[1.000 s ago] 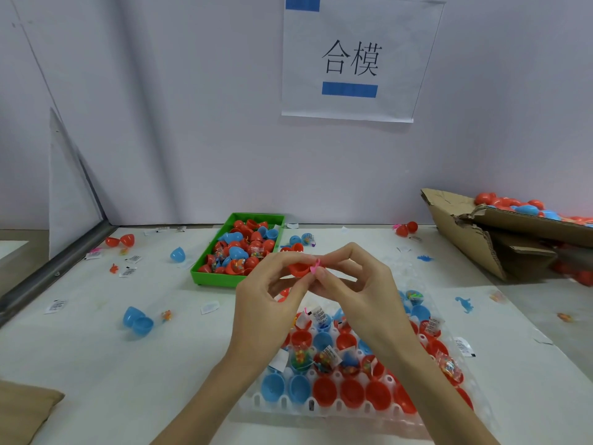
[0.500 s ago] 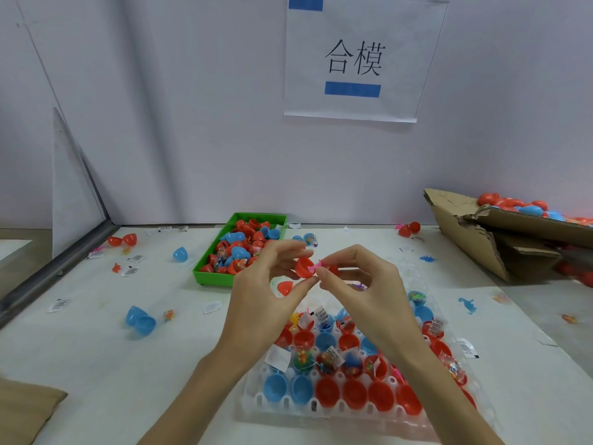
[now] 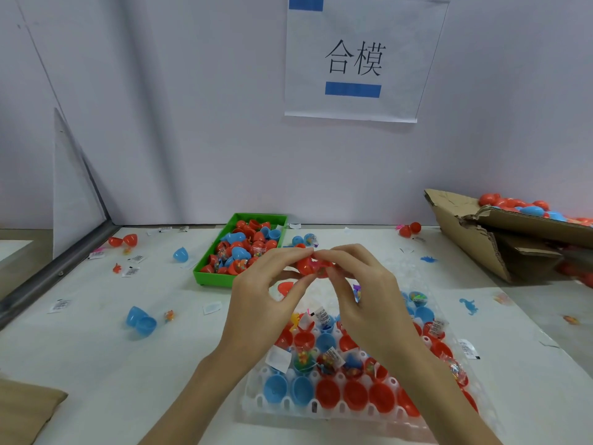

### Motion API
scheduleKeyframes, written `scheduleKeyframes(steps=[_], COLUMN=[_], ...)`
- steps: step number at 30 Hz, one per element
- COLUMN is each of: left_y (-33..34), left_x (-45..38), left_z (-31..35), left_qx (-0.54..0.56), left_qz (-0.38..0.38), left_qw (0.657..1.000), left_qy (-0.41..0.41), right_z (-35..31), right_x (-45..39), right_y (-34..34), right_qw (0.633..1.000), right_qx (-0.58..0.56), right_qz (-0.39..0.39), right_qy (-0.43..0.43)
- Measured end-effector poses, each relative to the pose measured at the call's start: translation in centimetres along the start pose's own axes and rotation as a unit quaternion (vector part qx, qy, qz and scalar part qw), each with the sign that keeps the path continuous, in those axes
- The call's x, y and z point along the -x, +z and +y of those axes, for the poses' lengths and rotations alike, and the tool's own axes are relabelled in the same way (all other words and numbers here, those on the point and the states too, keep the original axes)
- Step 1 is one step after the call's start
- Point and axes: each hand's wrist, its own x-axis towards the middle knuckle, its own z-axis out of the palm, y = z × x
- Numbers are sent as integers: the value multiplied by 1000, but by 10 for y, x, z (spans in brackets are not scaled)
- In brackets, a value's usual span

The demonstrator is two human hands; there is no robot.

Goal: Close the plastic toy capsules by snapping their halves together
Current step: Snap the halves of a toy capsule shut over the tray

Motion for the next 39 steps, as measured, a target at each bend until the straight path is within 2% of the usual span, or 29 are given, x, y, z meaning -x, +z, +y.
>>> scheduleKeyframes(steps=[4, 9, 14, 20, 28, 34, 39], left_y=[-4, -7, -7, -5, -2, -3, -3], left_x=[-2, -4, -4, -2, -1, -3, -2], left_z=[-1, -5, -3, -2, -1, 2, 2], left_qx=[50, 100, 164, 159, 161, 216, 177], left_qz=[-2, -23, -45, -39, -35, -42, -40], left_qw=[998, 994, 983, 984, 982, 970, 979], left_qy=[-25, -47, -67, -64, -94, -103, -89], right_z=[-2, -5, -7, -8, -8, -9, -10], right_x=[-3, -4, -5, -5, -5, -5, -2], right_y=[-2, -5, -11, -10, -10, -9, -7], right_qw=[999, 974, 953, 948, 958, 957, 959], right_qx=[-27, -213, -285, -291, -263, -264, -257], right_qz=[12, -10, -20, -38, 4, 17, 17], right_qy=[-24, 74, 102, 125, 113, 116, 120])
